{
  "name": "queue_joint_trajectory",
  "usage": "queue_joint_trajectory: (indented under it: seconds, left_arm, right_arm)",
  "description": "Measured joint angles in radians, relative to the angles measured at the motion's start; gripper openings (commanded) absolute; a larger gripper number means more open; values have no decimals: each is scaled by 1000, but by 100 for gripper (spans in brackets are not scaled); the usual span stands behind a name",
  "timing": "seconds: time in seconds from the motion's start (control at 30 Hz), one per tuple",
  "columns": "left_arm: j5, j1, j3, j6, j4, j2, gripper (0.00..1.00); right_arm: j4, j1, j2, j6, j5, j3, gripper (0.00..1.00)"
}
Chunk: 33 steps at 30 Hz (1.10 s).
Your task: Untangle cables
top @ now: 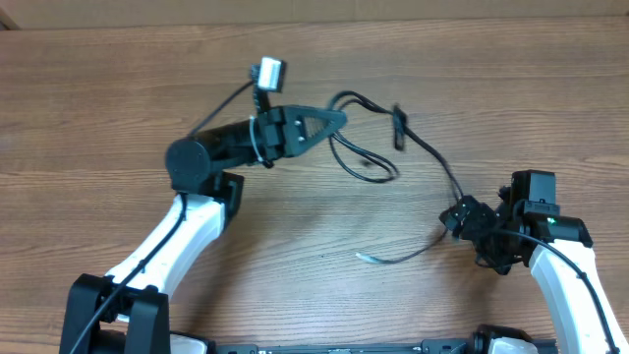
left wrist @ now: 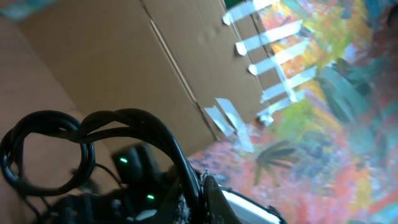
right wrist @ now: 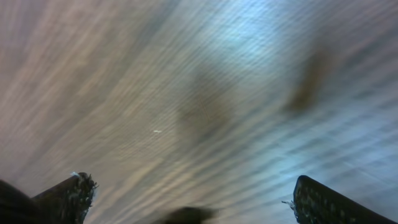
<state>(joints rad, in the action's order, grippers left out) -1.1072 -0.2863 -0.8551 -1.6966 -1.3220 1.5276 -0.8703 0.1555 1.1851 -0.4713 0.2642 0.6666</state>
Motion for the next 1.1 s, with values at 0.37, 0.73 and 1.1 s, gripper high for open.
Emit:
queue_joint_trajectory:
  seconds: [0.37, 0.73, 1.1]
  left_arm:
    - [-192, 162, 0, 264, 280, -6, 4]
    - [-330, 113, -2, 504, 572, -11, 4]
    - [475, -1, -10, 1125, 1677, -19, 4]
  right_arm:
    - [-36, 0, 3, 0, -149, 0, 100]
    - [-32, 0, 3, 0, -125, 0, 100]
    - [6, 0, 3, 0, 38, 0, 100]
